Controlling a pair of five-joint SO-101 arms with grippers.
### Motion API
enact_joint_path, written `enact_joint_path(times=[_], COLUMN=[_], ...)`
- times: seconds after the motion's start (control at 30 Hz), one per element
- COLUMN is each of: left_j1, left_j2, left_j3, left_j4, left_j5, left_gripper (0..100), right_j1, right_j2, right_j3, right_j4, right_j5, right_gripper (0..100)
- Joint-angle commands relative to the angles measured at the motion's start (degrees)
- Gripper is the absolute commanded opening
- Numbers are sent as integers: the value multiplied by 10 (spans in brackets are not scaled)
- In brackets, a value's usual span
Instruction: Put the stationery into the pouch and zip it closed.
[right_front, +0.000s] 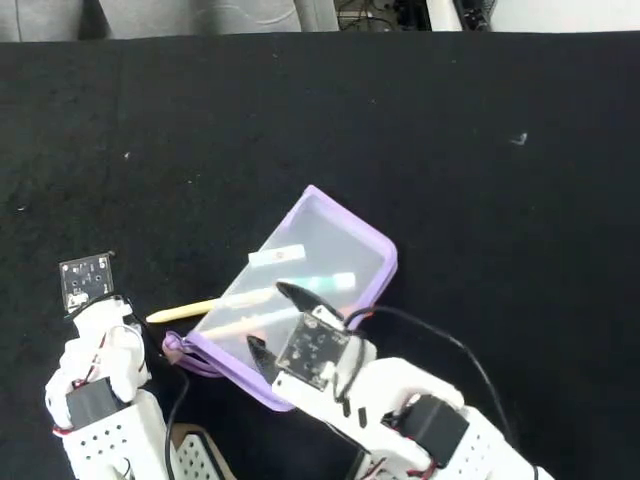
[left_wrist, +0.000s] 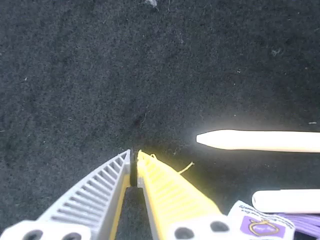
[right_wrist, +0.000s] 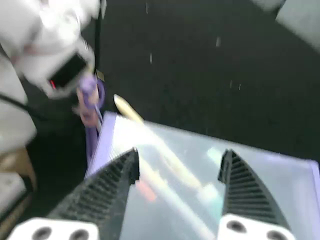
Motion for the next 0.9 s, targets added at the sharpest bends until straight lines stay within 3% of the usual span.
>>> enact_joint_path(times=[0.0, 0.13, 0.4, 0.6, 0.73, 0.87], left_j1=[-6, -6, -7, -7, -7, -7], left_j2=[-1, -1, -1, -1, -1, -1], left_j3=[14, 14, 14, 14, 14, 14], left_j4=[4, 4, 4, 4, 4, 4], left_j5=[1, 1, 1, 1, 1, 1], left_gripper=[30, 30, 30, 30, 30, 30], right_j1=[5, -20, -149, -253, -267, -282], right_j2=[128, 301, 524, 560, 560, 560], right_j3=[-85, -166, -267, -297, -241, -211], right_j4=[-9, -12, 21, 86, 68, 68], right_j5=[-3, -6, -54, -40, 27, 35], right_gripper=[263, 265, 266, 263, 263, 263])
